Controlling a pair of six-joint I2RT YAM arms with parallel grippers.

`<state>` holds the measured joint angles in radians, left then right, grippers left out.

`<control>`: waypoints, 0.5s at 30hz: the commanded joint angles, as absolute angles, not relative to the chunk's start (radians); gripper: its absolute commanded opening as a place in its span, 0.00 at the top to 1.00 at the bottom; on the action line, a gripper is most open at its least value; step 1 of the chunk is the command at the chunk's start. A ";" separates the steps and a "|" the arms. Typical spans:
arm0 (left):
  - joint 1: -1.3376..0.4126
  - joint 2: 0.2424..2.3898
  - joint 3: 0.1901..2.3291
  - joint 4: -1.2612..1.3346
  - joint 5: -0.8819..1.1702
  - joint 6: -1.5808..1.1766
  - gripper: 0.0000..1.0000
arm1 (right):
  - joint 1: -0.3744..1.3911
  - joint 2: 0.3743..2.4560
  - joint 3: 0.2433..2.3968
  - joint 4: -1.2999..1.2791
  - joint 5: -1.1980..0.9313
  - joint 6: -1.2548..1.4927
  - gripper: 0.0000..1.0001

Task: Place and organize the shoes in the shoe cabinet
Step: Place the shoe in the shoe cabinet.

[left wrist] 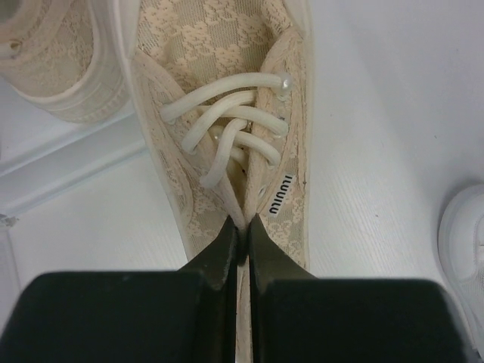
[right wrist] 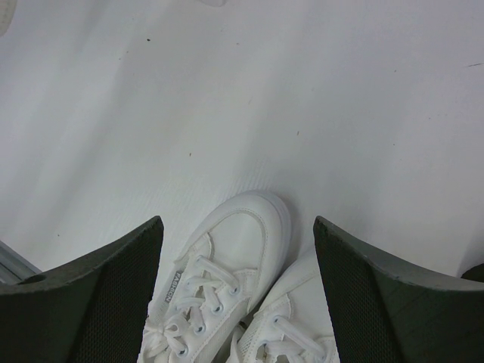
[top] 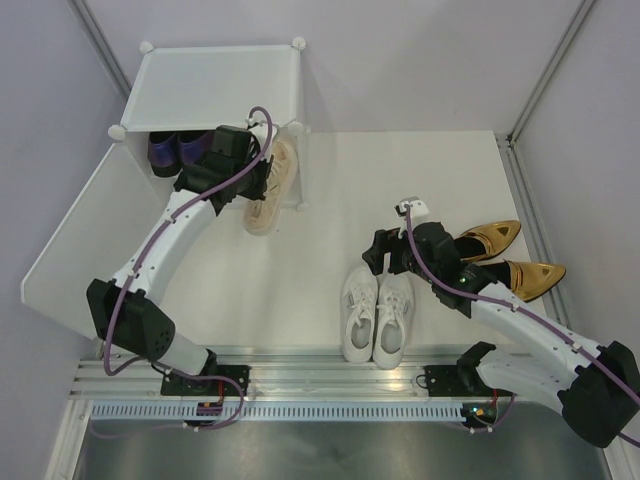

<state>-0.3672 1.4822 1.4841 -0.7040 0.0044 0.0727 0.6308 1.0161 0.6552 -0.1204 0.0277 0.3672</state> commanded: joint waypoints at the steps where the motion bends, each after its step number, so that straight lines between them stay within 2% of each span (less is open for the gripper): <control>1: -0.359 1.503 1.600 -0.626 0.008 0.092 0.98 | 0.629 0.994 0.650 -0.089 0.037 0.371 0.16; 15: -0.296 1.667 1.850 -0.621 0.069 0.135 0.98 | 0.627 1.032 0.661 -0.089 0.043 0.367 0.16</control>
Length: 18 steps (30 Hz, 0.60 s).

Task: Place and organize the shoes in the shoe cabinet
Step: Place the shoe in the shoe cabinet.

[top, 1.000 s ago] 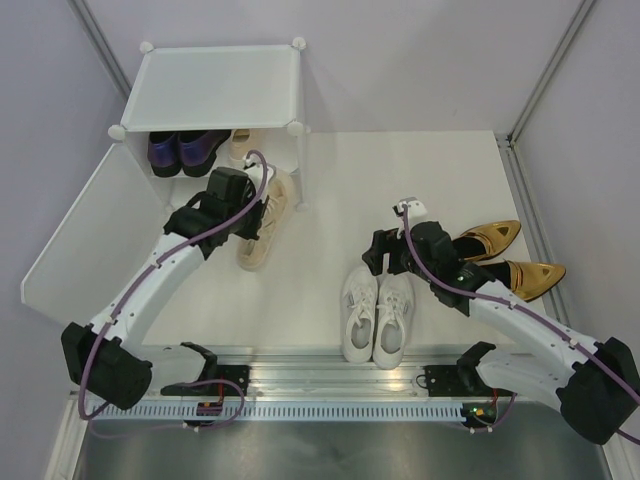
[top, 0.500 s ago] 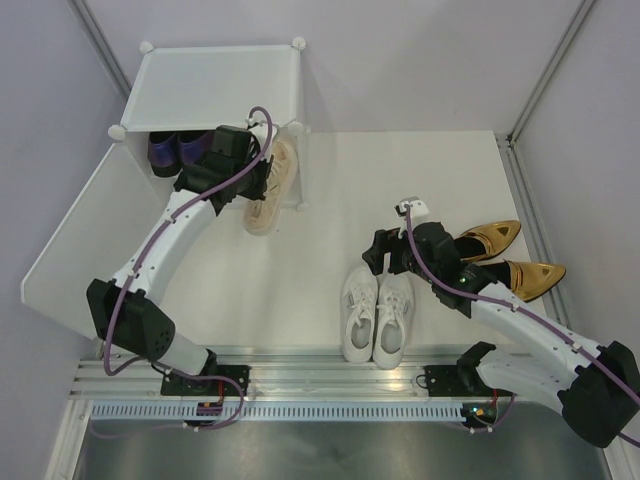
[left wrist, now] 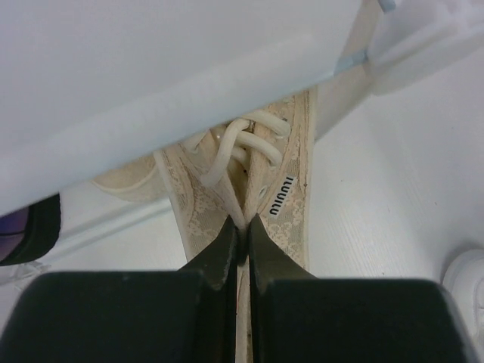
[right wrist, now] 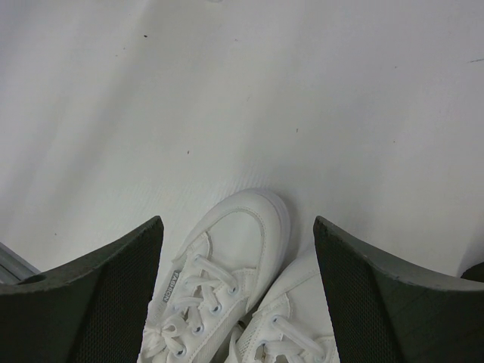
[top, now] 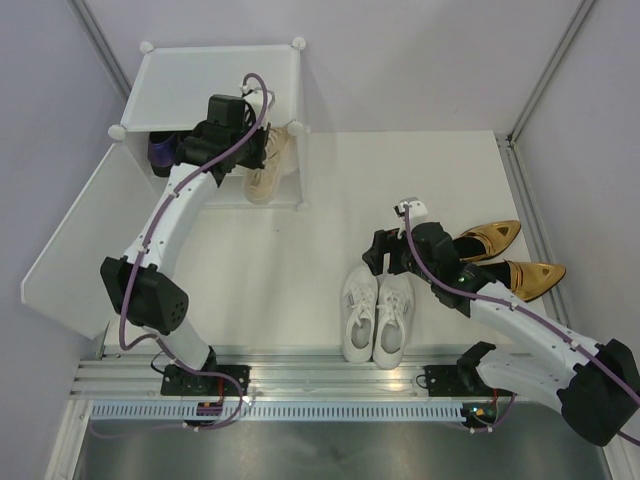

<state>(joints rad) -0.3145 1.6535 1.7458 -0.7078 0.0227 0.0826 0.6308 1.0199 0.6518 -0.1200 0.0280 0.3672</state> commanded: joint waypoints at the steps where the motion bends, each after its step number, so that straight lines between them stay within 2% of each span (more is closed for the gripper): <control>1: -0.285 1.692 1.861 -0.620 0.081 0.133 0.98 | 0.627 1.034 0.663 -0.090 0.044 0.365 0.16; 18: -0.258 1.833 1.974 -0.560 0.179 0.120 0.98 | 0.626 1.074 0.670 -0.095 0.081 0.353 0.16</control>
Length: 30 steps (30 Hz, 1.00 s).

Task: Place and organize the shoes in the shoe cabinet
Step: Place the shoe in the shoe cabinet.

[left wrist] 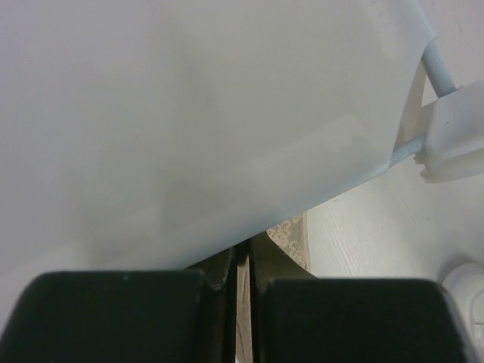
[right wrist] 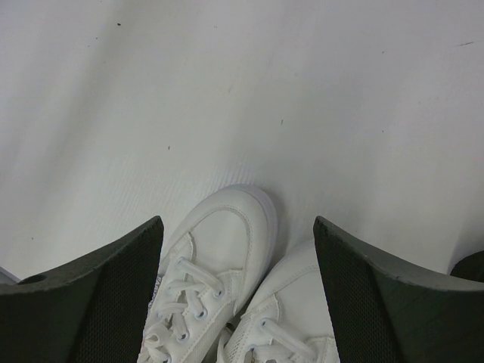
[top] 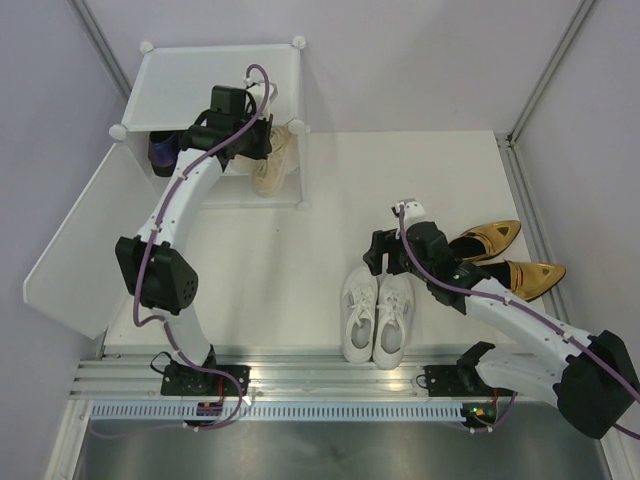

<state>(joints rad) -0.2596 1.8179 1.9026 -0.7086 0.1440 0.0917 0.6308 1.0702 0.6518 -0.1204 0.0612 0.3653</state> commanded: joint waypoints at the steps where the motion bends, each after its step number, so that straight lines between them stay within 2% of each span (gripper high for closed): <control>1: -0.258 1.838 1.976 -0.557 0.173 0.123 0.98 | 0.627 1.075 0.670 -0.095 0.083 0.351 0.16; 6: -0.253 1.855 1.977 -0.548 0.169 0.121 0.97 | 0.624 1.083 0.672 -0.094 0.083 0.351 0.16; 16: -0.253 1.861 1.944 -0.538 0.114 0.094 0.66 | 0.623 1.094 0.678 -0.097 0.081 0.348 0.16; 22: -0.253 1.845 1.888 -0.519 0.089 0.078 0.65 | 0.623 1.092 0.678 -0.100 0.075 0.350 0.16; 24: -0.253 1.836 1.881 -0.515 0.090 0.075 0.60 | 0.623 1.091 0.678 -0.100 0.072 0.348 0.16; 26: -0.252 1.824 1.873 -0.508 0.091 0.069 0.52 | 0.623 1.089 0.680 -0.100 0.069 0.348 0.16; 27: -0.253 1.809 1.871 -0.503 0.091 0.066 0.44 | 0.623 1.088 0.680 -0.100 0.066 0.350 0.16; 30: -0.252 1.766 1.861 -0.479 0.087 0.045 0.35 | 0.623 1.086 0.678 -0.100 0.066 0.348 0.16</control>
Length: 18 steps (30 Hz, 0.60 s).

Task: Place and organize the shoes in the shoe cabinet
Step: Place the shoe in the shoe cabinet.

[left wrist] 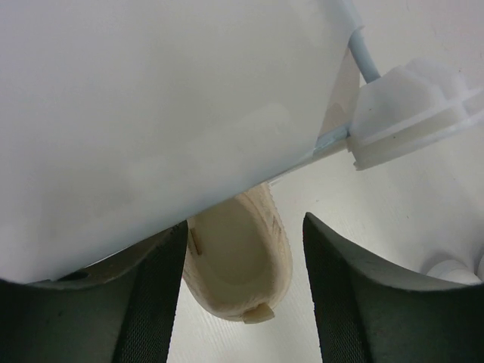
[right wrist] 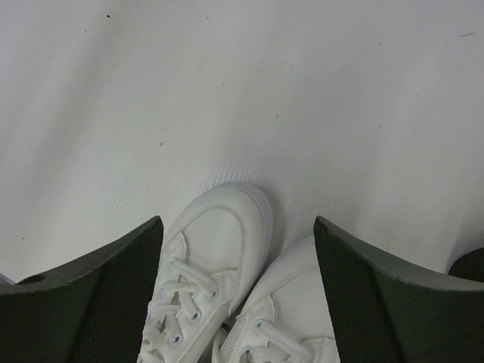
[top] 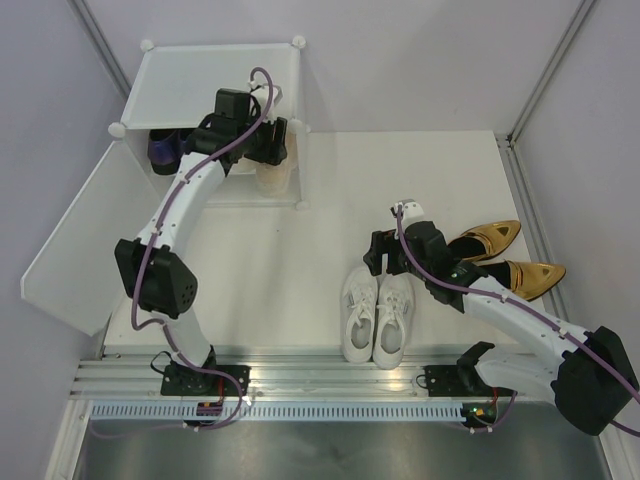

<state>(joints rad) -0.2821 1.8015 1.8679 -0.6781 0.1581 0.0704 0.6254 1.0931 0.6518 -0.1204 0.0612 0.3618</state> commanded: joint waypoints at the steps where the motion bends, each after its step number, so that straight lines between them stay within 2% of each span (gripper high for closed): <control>1: -0.253 1.752 1.852 -0.469 0.095 0.038 0.33 | 0.623 1.085 0.677 -0.098 0.066 0.348 0.16; 13: -0.253 1.531 1.645 -0.362 0.153 -0.029 0.29 | 0.621 1.085 0.675 -0.098 0.048 0.351 0.16; 18: -0.253 1.433 1.511 -0.353 0.179 -0.063 0.34 | 0.623 1.089 0.677 -0.098 0.035 0.353 0.16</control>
<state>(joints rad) -0.2546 1.4853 1.5700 -0.4030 0.1452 -0.0090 0.6250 1.0931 0.6518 -0.1207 0.0494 0.3618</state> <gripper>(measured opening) 0.670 0.840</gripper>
